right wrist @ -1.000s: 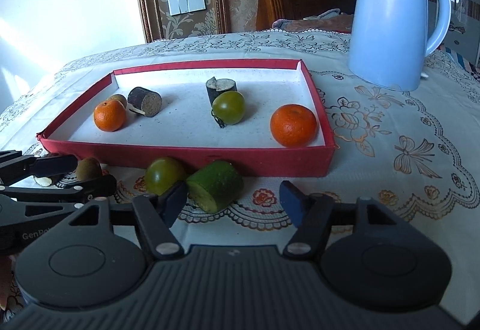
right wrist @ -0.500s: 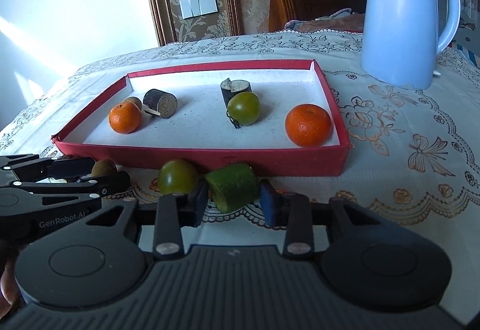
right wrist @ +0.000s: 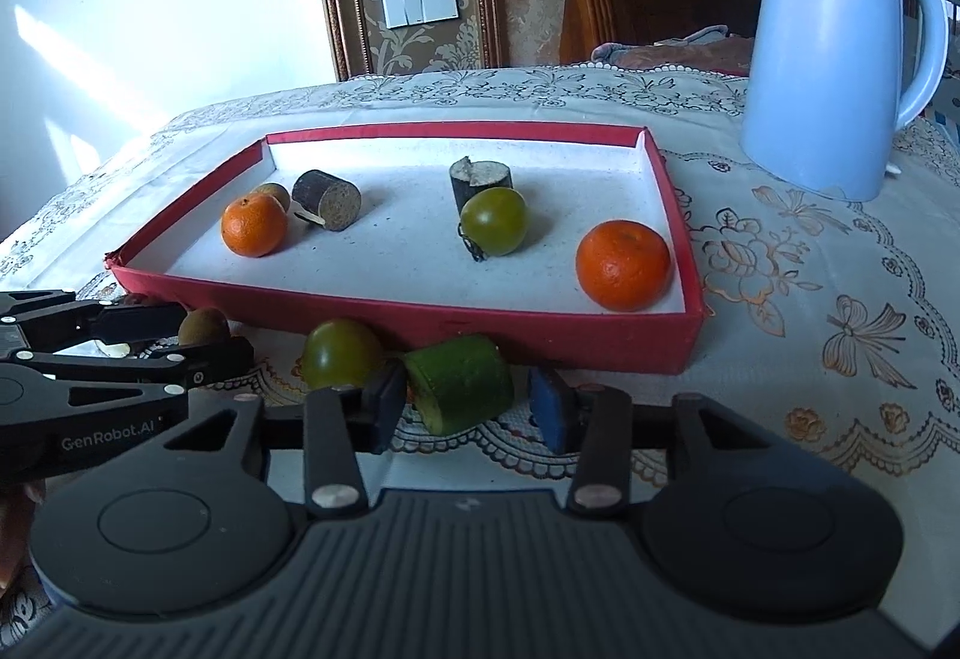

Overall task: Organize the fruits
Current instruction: 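Close the left gripper on the kiwi while the right gripper grasps the cucumber chunk, then carry the kiwi and cucumber chunk over the tray and lower them with both grippers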

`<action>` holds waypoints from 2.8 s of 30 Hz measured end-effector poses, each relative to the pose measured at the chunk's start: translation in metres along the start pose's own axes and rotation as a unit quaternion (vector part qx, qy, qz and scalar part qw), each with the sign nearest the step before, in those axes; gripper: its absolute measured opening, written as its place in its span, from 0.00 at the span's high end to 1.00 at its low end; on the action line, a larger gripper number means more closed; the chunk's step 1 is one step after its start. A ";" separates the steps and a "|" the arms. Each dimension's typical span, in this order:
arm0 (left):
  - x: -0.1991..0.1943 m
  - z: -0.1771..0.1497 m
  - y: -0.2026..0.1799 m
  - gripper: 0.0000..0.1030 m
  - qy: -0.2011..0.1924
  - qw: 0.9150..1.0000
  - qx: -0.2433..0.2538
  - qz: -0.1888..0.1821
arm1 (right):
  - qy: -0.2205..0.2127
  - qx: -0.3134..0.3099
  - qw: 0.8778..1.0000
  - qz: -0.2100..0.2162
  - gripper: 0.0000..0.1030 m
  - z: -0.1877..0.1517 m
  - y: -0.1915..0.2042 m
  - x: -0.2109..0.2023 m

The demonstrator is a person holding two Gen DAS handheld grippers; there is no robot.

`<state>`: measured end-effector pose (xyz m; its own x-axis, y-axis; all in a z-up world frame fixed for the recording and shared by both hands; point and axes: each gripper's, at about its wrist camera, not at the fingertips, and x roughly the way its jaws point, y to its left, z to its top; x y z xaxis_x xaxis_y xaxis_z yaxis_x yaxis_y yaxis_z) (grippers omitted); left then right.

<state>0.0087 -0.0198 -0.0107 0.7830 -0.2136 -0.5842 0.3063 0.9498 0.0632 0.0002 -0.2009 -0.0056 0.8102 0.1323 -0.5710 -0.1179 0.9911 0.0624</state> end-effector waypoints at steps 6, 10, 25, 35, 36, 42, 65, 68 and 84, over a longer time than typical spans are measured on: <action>-0.003 -0.001 -0.002 0.60 -0.008 1.000 0.009 0.000 | -0.018 -0.028 0.999 -0.009 0.75 -0.005 0.012 -0.008; -0.001 -0.001 -0.002 0.68 -0.005 1.000 0.008 -0.002 | -0.030 -0.038 0.999 -0.022 0.75 -0.006 0.017 -0.012; -0.012 -0.003 -0.001 0.73 -0.032 0.999 0.008 0.000 | -0.069 -0.033 0.996 -0.046 0.76 -0.009 0.015 -0.026; -0.019 -0.003 -0.002 0.73 -0.050 0.999 0.011 0.004 | -0.089 -0.041 0.994 -0.053 0.76 -0.011 0.018 -0.032; -0.020 -0.003 -0.001 0.73 -0.051 0.999 0.009 0.005 | -0.089 -0.041 0.994 -0.053 0.76 -0.011 0.018 -0.033; -0.022 0.001 0.004 0.73 -0.049 0.999 -0.009 0.000 | -0.110 -0.051 0.991 -0.048 0.76 -0.008 0.024 -0.044; 0.030 0.049 0.005 0.73 -0.027 0.998 -0.042 0.029 | -0.103 -0.061 0.990 -0.076 0.76 0.050 0.032 0.009; 0.033 0.051 0.002 0.73 -0.031 0.998 -0.035 0.032 | -0.097 -0.062 0.991 -0.075 0.76 0.052 0.034 0.017; 0.047 0.058 0.000 0.73 -0.036 0.997 -0.045 0.041 | -0.097 -0.036 0.991 -0.090 0.76 0.054 0.027 0.030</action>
<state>0.0774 -0.0435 0.0088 0.8410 -0.1462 -0.5208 0.1913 0.9810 0.0336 0.0526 -0.1691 0.0232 0.9158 -0.0385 -0.3997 0.0034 0.9961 -0.0883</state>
